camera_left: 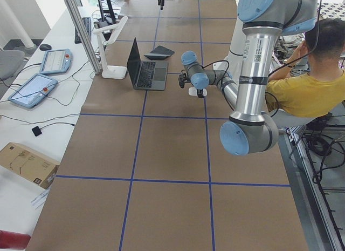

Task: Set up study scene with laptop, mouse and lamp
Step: 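Carry the white mouse with the left gripper toward the mouse pad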

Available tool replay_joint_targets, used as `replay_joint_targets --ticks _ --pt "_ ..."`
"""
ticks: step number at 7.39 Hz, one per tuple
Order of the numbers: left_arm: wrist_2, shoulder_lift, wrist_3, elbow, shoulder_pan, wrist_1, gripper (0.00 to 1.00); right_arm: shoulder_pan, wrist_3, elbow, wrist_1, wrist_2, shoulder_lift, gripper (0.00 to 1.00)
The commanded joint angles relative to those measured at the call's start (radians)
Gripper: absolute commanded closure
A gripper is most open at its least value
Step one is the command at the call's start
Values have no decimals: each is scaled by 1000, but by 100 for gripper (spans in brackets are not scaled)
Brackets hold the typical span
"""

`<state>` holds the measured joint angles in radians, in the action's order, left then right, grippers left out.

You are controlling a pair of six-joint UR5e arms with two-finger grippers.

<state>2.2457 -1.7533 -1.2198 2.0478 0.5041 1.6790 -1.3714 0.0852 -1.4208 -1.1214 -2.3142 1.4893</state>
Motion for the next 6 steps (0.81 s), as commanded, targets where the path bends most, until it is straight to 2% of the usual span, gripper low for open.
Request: replay_joint_targets --ticks 1,3,6 --pt "-50 -240 0 -102 13 -163 67 0 7 0 0 4 0 0" --pt "-84 -397 -1 -194 13 -208 67 2 10 2 -6 4 0 0" --pt "-107 -617 -3 -407 14 -208 67 0 13 2 -9 2 0 0"
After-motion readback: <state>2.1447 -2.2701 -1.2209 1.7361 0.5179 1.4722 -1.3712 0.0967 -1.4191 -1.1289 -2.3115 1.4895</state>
